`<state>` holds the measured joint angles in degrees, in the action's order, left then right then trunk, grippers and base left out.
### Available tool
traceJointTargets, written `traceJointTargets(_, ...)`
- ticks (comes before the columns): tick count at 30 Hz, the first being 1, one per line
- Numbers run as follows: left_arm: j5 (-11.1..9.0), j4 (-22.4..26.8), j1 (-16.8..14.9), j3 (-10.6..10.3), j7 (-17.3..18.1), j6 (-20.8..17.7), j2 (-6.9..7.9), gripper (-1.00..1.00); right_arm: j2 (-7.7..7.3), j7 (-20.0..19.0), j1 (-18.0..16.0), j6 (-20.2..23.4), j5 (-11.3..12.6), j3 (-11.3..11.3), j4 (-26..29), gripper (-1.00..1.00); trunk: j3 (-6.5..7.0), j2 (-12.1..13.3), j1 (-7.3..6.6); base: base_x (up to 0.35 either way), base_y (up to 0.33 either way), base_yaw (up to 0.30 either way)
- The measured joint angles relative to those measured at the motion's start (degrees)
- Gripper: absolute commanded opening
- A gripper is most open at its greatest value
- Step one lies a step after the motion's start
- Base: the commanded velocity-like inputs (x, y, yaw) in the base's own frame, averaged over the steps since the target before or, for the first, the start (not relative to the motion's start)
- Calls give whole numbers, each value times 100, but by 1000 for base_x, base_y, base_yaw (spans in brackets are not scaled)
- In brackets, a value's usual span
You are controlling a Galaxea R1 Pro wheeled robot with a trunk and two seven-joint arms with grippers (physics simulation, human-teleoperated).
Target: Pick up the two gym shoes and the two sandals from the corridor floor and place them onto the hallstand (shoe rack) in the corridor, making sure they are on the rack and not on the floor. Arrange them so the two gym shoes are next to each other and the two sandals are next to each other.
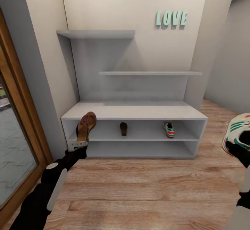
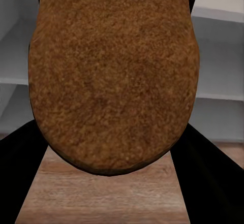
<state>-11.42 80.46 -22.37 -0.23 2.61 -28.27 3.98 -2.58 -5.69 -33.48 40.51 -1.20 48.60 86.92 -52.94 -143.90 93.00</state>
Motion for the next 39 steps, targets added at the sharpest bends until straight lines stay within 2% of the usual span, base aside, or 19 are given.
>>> traceJointTargets(1, 0, -4, 0, 0, 0, -3, -4, -100, -296, -1, 1, 2, 0, 499, -6, -100, 0, 0, 0, 0, 0, 0)
traceJointTargets(2, 0, -7, 1, 1, -3, -5, -7, -100, -576, -2, 0, 2, -19, 870, -7, -100, 0, 0, 0, 0, 0, 0)
traceJointTargets(6, 0, -19, 1, -5, -7, -15, -16, -100, -1552, 7, 1, 3, -19, 1715, -30, -100, 0, -1, 0, 0, 0, 0)
traceJointTargets(9, 9, -303, -12, -11, -7, -18, -62, -100, -2110, 11, -2, 20, -17, 2083, -82, -100, -1, 0, 0, 0, 0, 0)
traceJointTargets(10, 9, -400, -18, -11, -7, -18, -78, -100, -2185, 5, -1, 26, 7, 2104, -89, -100, 0, 1, 0, 0, 0, 0)
traceJointTargets(12, 24, -801, -35, -14, -7, -15, -114, -100, -2354, 13, 4, 37, -166, 2154, -150, -100, -1, 1, 1, 0, 0, 0)
traceJointTargets(14, 20, -1087, -49, -30, -5, -12, -135, -100, -2414, 18, 6, 51, -370, 2172, -192, -100, 0, 1, 1, 0, 0, 0)
traceJointTargets(16, 11, -1357, -68, -86, -7, -11, -200, -100, -2454, 13, 6, 64, -686, 2185, -221, -100, -1, 1, 1, 0, 0, 0)
traceJointTargets(18, 14, -1481, -89, -121, -9, -10, -277, -100, -2466, 9, 5, 68, -775, 2188, -229, -100, 0, 1, 1, 0, 0, 0)
traceJointTargets(22, 249, -1931, -270, -211, -19, -3, -423, -100, -2473, 7, 3, 73, -833, 2189, -229, -100, 0, 1, 1, 0, 0, 0)
traceJointTargets(25, 674, -2722, -736, -233, -17, 20, -536, -100, -2474, 7, 4, 74, -847, 2190, -227, -100, 0, 1, 0, 0, 0, 0)
traceJointTargets(28, 941, -3306, -1108, -240, -23, 116, -618, -100, -2474, 7, 5, 79, -858, 2190, -226, -100, 0, 0, 0, 0, 0, 0)
traceJointTargets(32, 1036, -3493, -1248, -240, -26, 234, -654, -100, -2474, 7, 5, 80, -873, 2190, -226, -100, 0, 0, 0, 0, 0, 0)
traceJointTargets(35, 1050, -3523, -1266, -248, -27, 511, -661, -100, -2469, 7, 6, 80, -920, 2190, -226, -100, 0, 0, 0, 0, 0, 0)
traceJointTargets(36, 1053, -3530, -1269, -244, -28, 710, -656, -100, -2467, 8, 4, 81, -954, 2188, -229, -100, 0, 0, 0, 0, 0, 0)
traceJointTargets(39, 1055, -3544, -1271, -237, -28, 846, -648, -100, -2466, 10, 2, 86, -977, 2183, -234, -100, 0, 0, 0, 0, 0, 0)
